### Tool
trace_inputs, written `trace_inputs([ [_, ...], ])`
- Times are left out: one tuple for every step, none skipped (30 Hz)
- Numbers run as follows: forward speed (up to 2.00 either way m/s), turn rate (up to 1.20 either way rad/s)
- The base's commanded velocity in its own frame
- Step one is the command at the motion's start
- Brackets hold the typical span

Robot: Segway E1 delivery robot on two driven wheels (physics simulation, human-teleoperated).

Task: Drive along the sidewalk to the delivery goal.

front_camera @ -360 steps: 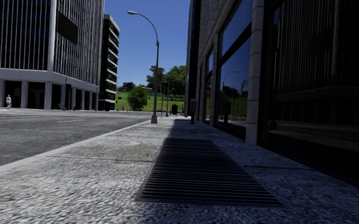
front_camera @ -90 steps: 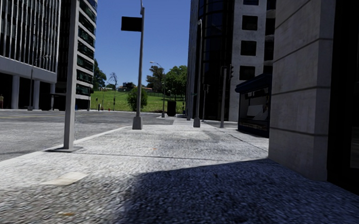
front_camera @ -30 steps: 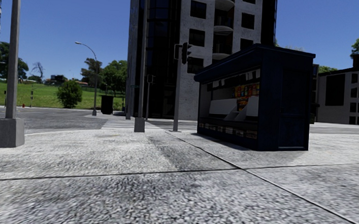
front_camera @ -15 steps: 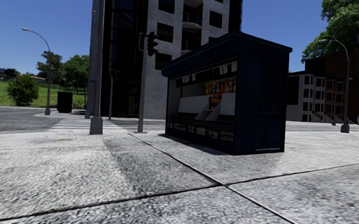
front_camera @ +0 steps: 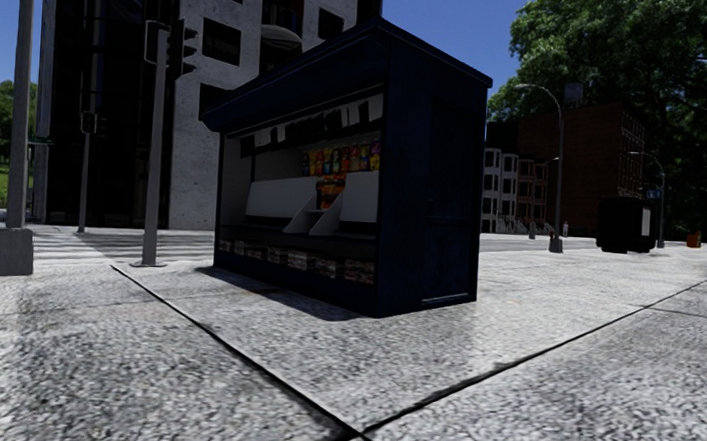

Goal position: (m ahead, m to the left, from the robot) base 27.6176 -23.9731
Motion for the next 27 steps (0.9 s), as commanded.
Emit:
trace_inputs([
  [1.64, -0.60],
  [1.64, -0.60],
  [1.64, -0.60],
  [1.64, -0.60],
  [1.64, -0.60],
  [1.64, -0.60],
  [1.64, -0.60],
  [1.64, -0.60],
  [1.64, -0.60],
  [1.64, -0.60],
  [1.64, -0.60],
  [1.64, -0.60],
  [1.64, -0.60],
  [1.64, -0.60],
  [1.64, -0.60],
  [1.64, -0.60],
  [1.64, -0.64],
  [1.64, -0.68],
  [1.64, -0.68],
  [1.64, -0.68],
  [1.64, -0.69],
  [1.64, -0.69],
  [1.64, -0.69],
  [1.64, -0.69],
  [1.64, -0.69],
  [1.64, -0.69],
  [1.64, -0.69],
])
